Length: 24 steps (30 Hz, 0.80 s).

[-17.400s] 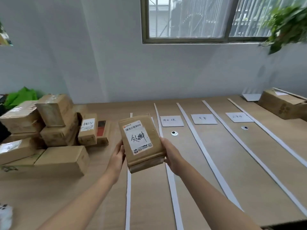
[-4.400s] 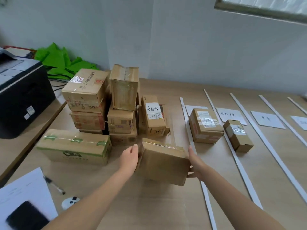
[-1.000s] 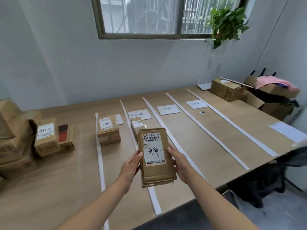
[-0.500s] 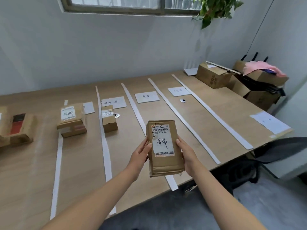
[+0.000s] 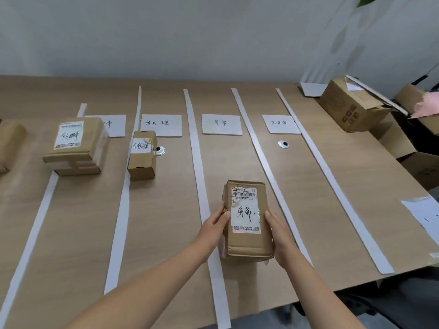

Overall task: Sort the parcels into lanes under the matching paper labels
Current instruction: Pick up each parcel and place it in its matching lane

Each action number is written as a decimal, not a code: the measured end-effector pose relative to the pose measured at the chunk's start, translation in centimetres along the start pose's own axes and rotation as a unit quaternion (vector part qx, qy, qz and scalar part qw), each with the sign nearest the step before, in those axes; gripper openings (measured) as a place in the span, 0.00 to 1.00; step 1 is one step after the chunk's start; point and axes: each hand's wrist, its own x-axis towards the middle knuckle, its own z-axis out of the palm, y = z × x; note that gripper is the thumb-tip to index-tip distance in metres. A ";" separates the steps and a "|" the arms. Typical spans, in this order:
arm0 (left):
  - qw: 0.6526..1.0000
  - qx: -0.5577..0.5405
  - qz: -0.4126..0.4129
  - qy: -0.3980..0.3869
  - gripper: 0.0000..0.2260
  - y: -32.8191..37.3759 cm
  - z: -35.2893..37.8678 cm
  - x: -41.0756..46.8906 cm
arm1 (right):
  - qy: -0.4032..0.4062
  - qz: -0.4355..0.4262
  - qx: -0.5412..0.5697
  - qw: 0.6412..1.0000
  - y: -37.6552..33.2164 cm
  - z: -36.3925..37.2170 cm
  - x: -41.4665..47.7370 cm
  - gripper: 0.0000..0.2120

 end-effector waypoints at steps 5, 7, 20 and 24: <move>0.996 0.042 0.023 0.078 0.16 -0.8 2.3 3.2 | -0.025 0.001 -0.011 1.000 0.3 0.4 4.6 0.21; 0.993 0.053 0.021 0.102 0.14 -0.5 3.1 4.6 | -0.017 -0.018 -0.025 0.999 -0.2 0.7 6.3 0.21; 0.961 0.172 0.060 0.209 0.17 5.4 1.7 17.0 | -0.067 -0.068 -0.085 0.992 -7.3 4.5 19.3 0.22; 0.940 0.235 0.073 0.236 0.19 7.0 0.4 20.0 | -0.080 -0.087 -0.084 0.989 -9.0 6.3 22.3 0.22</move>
